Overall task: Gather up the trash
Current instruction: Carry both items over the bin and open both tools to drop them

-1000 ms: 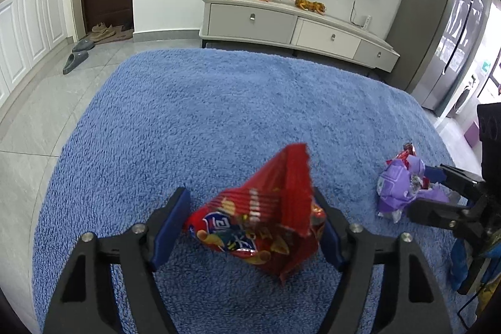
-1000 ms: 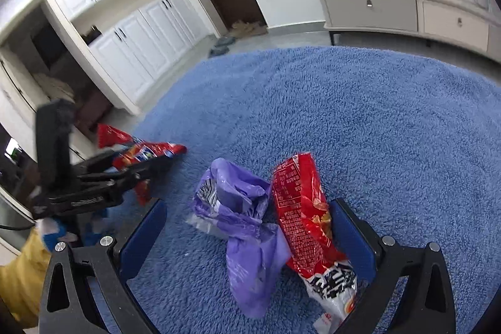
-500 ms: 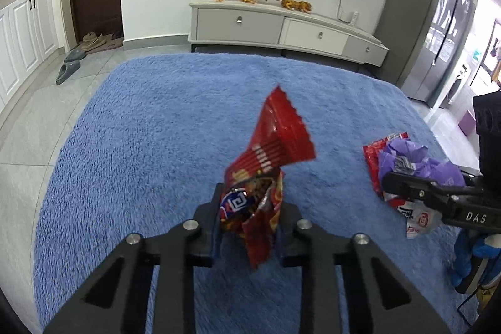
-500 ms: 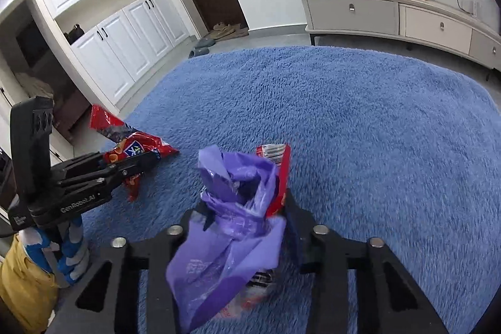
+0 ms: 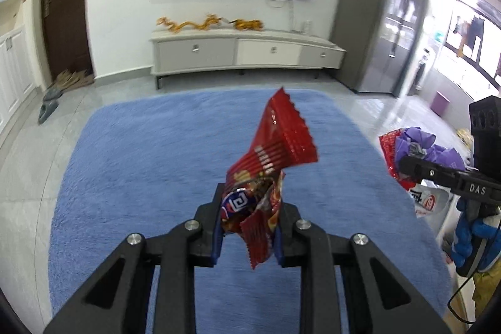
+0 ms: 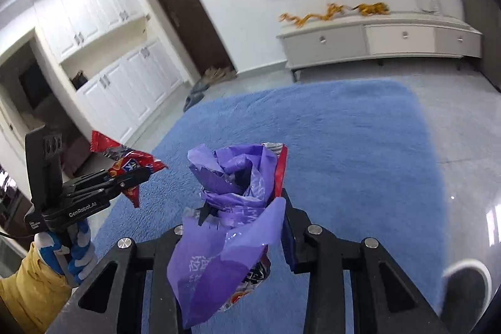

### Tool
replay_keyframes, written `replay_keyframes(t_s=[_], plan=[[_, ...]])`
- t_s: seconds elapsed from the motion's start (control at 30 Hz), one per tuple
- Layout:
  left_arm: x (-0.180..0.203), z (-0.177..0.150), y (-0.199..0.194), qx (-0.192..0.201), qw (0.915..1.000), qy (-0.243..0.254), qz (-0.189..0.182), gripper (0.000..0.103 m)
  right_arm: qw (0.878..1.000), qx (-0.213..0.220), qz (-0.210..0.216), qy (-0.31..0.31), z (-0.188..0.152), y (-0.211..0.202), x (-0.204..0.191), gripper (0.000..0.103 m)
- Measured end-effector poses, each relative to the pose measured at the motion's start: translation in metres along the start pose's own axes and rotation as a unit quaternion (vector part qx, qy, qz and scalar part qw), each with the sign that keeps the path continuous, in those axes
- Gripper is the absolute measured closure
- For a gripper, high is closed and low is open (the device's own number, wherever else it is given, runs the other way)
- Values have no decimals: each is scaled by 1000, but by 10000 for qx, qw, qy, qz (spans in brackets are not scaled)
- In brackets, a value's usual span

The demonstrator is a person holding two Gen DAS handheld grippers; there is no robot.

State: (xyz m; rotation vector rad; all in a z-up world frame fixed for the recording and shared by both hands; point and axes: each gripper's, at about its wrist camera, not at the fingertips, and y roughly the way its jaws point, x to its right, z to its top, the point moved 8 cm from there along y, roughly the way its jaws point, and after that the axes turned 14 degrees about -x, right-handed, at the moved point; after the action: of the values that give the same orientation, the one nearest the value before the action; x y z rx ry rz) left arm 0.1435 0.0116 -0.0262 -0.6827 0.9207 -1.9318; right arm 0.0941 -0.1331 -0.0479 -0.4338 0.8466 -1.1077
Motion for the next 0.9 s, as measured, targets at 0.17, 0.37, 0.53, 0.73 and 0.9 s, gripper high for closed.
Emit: replay_keyframes(t_s=[0.17, 0.37, 0.53, 0.73, 0.9], plan=[[82, 9, -6, -1, 9981, 514, -350, 80, 9969, 306, -563, 454, -39, -71, 55, 70], [204, 19, 25, -318, 9885, 1221, -836, 79, 9816, 264, -1298, 1378, -94, -127, 150, 70], [300, 16, 75, -896, 9749, 1624, -1232, 77, 9634, 37, -1607, 2147, -135, -136, 220, 70], [388, 7, 131, -1453, 9583, 2042, -1377, 75, 9472, -559, -1677, 2675, -163, -111, 284, 65], [425, 3, 166, -1773, 9505, 2083, -1473, 56, 9366, -784, -1749, 2932, -185, -104, 317, 47]])
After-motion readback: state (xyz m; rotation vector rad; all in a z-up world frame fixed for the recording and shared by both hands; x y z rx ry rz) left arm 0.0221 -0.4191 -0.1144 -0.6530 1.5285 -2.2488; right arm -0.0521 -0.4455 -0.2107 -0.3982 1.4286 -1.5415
